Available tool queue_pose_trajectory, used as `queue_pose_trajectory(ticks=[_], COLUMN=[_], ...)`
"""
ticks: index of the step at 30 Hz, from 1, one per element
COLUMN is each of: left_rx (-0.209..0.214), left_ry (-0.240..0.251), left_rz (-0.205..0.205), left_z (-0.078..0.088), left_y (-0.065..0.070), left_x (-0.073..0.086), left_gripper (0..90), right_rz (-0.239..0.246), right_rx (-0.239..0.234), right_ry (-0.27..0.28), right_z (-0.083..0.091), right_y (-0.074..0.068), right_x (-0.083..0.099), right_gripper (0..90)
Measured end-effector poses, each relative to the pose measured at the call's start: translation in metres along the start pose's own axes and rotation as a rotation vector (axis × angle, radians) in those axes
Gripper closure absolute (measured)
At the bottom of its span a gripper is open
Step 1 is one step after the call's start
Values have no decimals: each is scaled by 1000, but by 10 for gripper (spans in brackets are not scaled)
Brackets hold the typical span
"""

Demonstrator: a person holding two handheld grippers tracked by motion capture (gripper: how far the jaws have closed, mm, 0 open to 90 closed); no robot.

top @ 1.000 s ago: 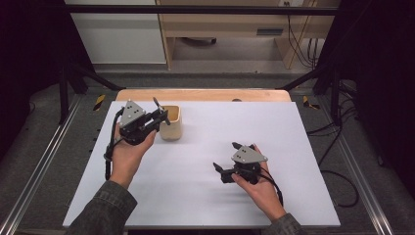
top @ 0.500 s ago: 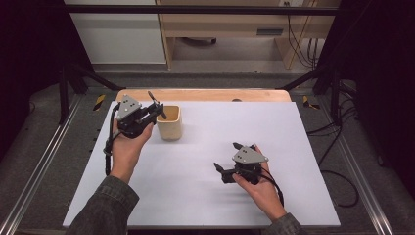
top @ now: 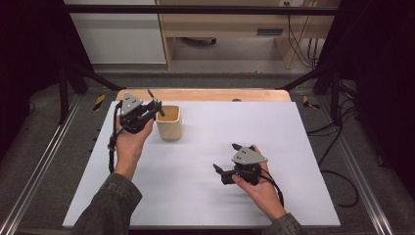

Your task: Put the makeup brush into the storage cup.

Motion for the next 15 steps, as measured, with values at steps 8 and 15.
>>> queue_pose_trajectory(ticks=[8, 15], left_rx=[-15, -24], left_ry=[4, 0], left_rz=[12, 16], left_z=[-9, -12], left_y=[-2, -3], left_x=[4, 7], left_gripper=[787, 788], right_rz=[-6, -31], right_rx=[-10, -27], right_ry=[18, 56], right_z=[2, 9], right_y=[1, 3], right_x=[-1, -1], right_gripper=[70, 70])
Point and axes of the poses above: each handheld gripper's, and its own axes: z roughly backward along the jaws, x roughly out of its underside, y roughly to its right, the point moved 3 cm from there along -z, roughly forward along the jaws, and after that the axes turned 9 degrees about -x, right-handed, at the moved point
